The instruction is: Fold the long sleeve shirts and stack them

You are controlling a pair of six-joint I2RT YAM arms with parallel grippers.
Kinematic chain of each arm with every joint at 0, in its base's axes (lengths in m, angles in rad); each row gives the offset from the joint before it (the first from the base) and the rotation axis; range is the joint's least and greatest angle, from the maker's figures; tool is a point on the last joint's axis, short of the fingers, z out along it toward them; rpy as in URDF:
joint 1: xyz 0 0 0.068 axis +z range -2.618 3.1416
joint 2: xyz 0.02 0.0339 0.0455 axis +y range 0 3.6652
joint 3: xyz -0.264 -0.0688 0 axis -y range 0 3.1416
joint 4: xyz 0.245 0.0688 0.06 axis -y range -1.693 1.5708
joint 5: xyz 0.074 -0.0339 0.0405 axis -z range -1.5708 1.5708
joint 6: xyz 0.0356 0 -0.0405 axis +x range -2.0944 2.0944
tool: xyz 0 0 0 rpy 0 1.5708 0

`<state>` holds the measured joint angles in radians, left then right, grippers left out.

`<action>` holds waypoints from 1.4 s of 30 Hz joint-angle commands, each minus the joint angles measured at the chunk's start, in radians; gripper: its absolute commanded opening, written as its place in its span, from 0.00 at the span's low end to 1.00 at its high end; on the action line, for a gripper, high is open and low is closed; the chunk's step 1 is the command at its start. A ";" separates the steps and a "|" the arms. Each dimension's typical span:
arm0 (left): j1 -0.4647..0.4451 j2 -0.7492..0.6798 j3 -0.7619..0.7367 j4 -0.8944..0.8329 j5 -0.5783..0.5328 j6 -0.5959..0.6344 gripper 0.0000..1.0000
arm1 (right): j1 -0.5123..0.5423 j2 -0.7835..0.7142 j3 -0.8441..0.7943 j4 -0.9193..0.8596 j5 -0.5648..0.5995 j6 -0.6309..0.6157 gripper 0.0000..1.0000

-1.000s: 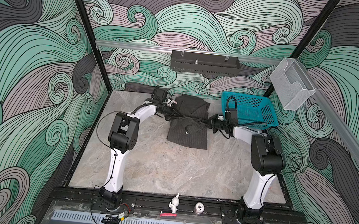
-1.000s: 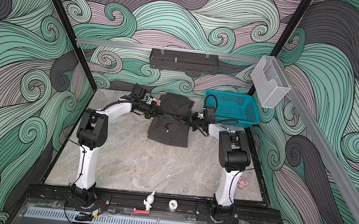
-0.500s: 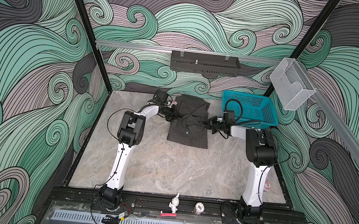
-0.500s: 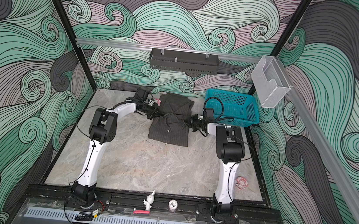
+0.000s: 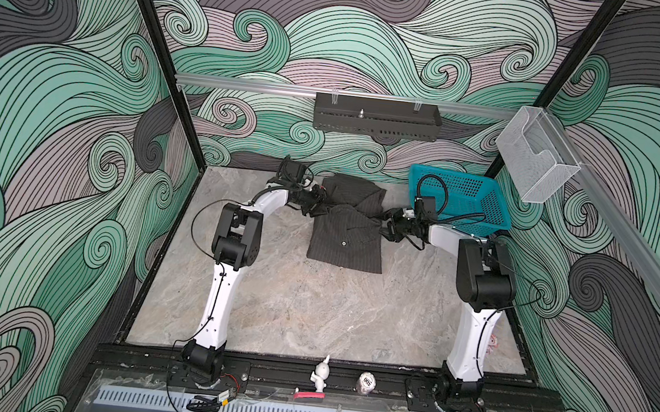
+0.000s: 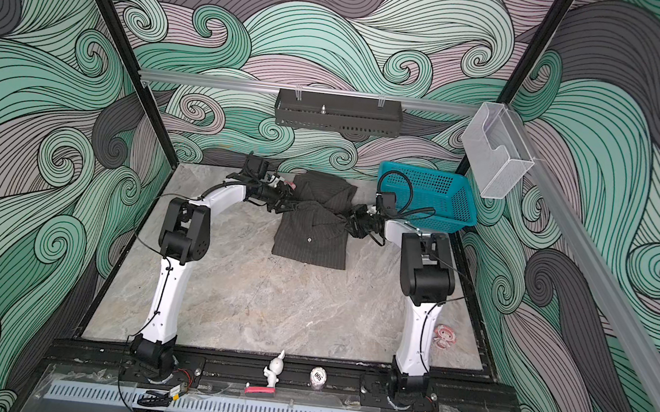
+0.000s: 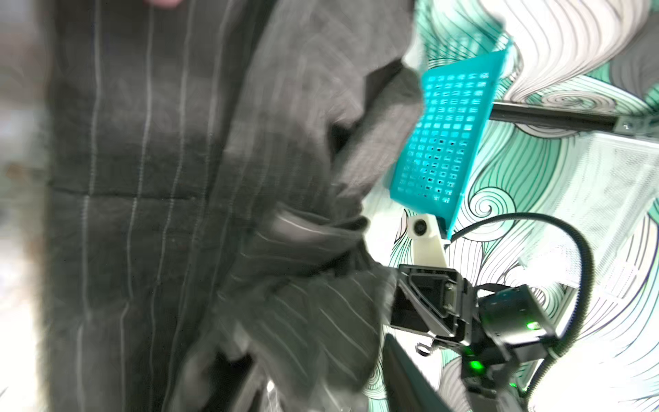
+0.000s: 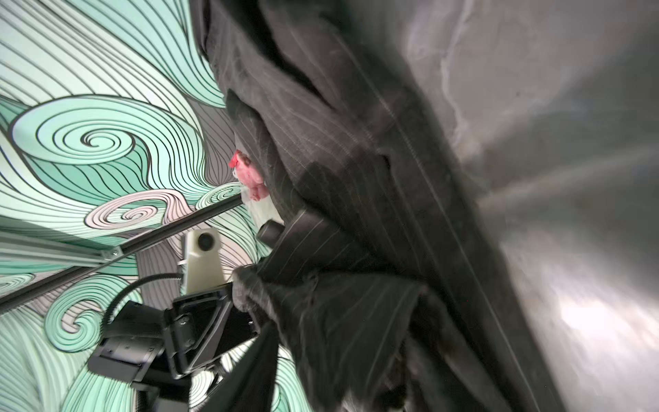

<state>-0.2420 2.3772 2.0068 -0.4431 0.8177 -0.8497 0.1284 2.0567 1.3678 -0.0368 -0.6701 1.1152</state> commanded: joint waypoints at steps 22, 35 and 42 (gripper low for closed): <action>-0.080 -0.431 -0.611 0.130 -0.033 0.073 0.60 | 0.100 -0.228 -0.195 -0.123 0.073 -0.183 0.64; -0.080 -0.447 -0.644 0.124 -0.028 0.092 0.61 | 0.016 -0.311 -0.364 0.242 0.007 -0.076 0.73; -0.081 -0.446 -0.656 0.127 -0.025 0.093 0.61 | 0.023 -0.396 -0.206 -0.087 0.195 -0.396 0.78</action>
<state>-0.3267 1.9663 1.3571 -0.3256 0.7818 -0.7727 0.1478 1.7287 1.0946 -0.0357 -0.5766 0.8913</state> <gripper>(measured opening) 0.608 0.775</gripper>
